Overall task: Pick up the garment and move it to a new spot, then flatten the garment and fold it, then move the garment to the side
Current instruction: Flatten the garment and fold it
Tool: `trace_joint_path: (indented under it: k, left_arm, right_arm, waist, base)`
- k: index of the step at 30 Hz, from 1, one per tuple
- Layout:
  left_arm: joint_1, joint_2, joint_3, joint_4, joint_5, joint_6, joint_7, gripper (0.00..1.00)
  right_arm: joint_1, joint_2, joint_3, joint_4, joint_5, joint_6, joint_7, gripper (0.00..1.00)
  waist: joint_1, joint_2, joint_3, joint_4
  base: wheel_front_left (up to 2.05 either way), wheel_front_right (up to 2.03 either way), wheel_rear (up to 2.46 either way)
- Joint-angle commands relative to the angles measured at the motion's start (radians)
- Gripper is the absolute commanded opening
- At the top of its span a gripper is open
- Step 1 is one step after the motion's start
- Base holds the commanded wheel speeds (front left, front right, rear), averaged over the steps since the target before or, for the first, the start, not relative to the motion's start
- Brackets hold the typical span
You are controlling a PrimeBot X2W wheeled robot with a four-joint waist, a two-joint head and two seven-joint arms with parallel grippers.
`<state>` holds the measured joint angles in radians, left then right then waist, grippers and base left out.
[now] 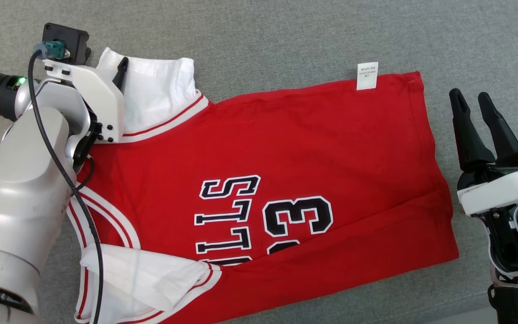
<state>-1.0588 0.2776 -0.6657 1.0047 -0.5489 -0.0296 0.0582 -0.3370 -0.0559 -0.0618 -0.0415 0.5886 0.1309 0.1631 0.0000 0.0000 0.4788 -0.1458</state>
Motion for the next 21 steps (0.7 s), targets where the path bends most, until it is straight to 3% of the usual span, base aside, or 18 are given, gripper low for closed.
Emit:
trace_joint_path:
  k: [1, 2, 12, 21]
  left_arm:
    - [-0.019, 0.0, 0.0, 0.026, -0.006, -0.01, -0.002, 0.45]
    - [-0.02, -0.004, -0.001, 0.035, -0.009, -0.014, -0.006, 0.0]
    - [-0.002, -0.027, 0.009, 0.048, -0.041, -0.059, -0.114, 0.0]
    - [0.101, -0.029, 0.001, -0.075, -0.057, -0.079, -0.255, 0.0]
  right_arm:
    - [-0.003, 0.0, -0.007, 0.006, -0.008, 0.0, -0.008, 1.0]
    - [-0.003, 0.0, -0.011, 0.008, -0.011, 0.0, -0.008, 1.0]
    - [-0.025, -0.018, -0.073, 0.046, 0.011, 0.0, 0.036, 1.0]
    - [-0.108, -0.086, -0.108, 0.208, 0.029, 0.0, 0.102, 1.0]
  waist:
    - [0.0, 0.0, 0.001, -0.001]
    - [0.0, 0.0, 0.001, -0.001]
    - [0.0, 0.0, -0.016, 0.055]
    - [0.0, 0.0, -0.049, 0.141]
  base:
    - [0.0, 0.0, 0.0]
    - [0.0, 0.0, 0.0]
    - [0.0, 0.0, 0.0]
    - [0.0, 0.0, 0.0]
